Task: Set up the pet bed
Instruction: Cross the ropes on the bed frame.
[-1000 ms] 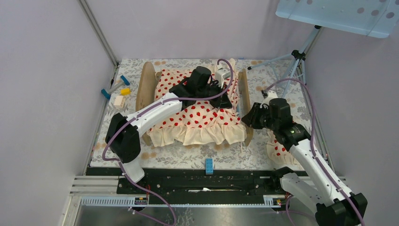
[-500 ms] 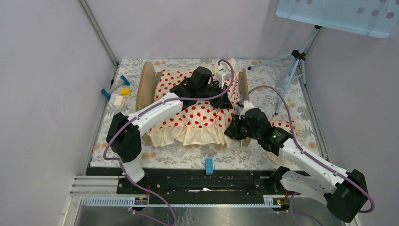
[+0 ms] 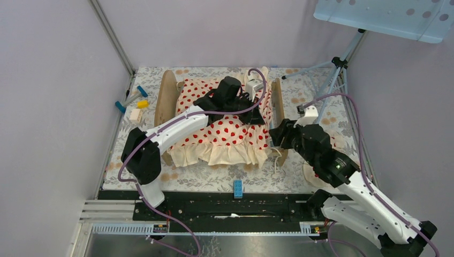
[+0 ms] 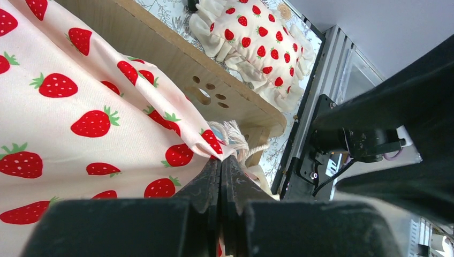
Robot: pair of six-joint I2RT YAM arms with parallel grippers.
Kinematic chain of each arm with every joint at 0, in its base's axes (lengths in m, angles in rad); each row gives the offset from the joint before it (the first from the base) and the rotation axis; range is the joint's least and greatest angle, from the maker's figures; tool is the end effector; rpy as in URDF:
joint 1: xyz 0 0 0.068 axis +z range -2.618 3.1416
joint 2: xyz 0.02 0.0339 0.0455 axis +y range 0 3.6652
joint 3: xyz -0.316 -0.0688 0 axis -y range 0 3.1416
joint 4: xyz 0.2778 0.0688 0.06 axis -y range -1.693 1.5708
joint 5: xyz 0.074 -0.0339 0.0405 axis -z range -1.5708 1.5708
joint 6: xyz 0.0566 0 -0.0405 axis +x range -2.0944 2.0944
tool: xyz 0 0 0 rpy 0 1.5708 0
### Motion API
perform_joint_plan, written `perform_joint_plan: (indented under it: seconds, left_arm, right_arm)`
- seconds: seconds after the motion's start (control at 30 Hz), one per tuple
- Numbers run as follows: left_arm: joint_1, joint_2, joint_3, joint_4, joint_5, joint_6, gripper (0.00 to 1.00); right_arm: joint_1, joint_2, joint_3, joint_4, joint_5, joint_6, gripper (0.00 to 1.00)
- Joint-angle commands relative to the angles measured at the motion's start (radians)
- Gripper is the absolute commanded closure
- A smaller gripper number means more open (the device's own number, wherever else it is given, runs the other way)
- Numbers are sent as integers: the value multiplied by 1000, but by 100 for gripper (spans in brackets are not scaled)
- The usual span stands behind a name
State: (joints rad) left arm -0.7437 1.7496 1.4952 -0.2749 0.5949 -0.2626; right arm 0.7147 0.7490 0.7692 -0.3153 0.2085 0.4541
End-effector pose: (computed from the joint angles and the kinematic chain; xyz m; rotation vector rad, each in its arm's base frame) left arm 0.3204 -0.3378 0.3516 0.9030 2.0519 -1.2036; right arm 0.1503 0.1149 0.3566 -0.1007 1.9023 0.6109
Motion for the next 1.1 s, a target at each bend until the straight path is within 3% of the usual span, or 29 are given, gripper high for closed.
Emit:
perform_joint_plan:
  seconds: [0.0, 0.27, 0.53, 0.83, 1.07]
  left_arm:
    - [-3, -15, -1, 48, 45, -3, 100]
    - [-3, -9, 3, 48, 44, -4, 100]
    - [-3, -10, 1, 48, 46, -6, 100]
    - [-3, -11, 0, 46, 45, -6, 100]
    - [-3, -10, 1, 45, 45, -3, 100]
  right_arm:
    - [4, 20, 79, -78, 237, 35, 43]
    - [-42, 132, 116, -110, 198, 221, 45]
    - [-240, 141, 0, 12, -99, 281, 48]
    - [-282, 182, -52, 116, -233, 305, 53]
    - [-293, 197, -67, 140, -259, 307, 66]
